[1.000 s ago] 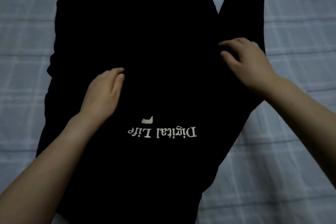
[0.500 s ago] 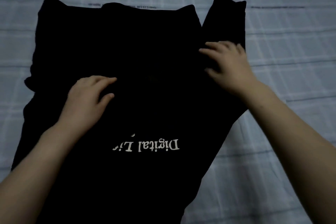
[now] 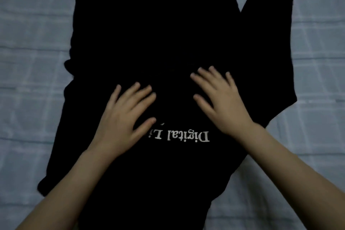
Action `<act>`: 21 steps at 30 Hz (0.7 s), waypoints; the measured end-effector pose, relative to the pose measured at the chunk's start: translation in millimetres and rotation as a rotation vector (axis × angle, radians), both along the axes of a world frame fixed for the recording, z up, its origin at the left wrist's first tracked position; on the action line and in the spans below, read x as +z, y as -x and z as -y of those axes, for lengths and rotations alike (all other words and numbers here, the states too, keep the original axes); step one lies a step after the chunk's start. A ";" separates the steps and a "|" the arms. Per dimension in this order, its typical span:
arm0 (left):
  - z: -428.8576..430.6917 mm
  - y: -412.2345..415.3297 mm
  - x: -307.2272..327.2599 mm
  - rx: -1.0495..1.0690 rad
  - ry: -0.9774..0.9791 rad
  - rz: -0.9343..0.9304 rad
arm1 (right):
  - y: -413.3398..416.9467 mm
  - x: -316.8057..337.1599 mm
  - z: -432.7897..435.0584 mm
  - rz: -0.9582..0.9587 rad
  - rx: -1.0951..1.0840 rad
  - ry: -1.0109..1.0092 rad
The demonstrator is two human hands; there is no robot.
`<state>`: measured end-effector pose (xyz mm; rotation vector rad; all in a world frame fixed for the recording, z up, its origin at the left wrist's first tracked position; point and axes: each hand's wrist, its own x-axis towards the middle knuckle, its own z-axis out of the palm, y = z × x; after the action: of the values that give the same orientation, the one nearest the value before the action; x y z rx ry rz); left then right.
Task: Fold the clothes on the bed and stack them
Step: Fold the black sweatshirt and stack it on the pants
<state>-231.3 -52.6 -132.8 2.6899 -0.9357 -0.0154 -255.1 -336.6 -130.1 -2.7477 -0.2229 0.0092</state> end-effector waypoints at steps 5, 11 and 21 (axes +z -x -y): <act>-25.2 43.1 -15.9 0.084 0.017 -0.153 | 30.6 -12.6 -27.9 -0.155 0.150 -0.088; -13.1 51.1 6.8 0.186 0.206 -0.082 | 27.5 4.7 -24.0 0.001 0.047 -0.102; -5.9 21.2 6.2 0.022 -0.076 -0.112 | 23.3 18.7 -47.1 0.008 0.062 0.033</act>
<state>-252.5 -46.7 -126.7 2.7362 -0.8883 -0.1985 -278.4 -289.5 -111.4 -2.7729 -0.3132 0.0182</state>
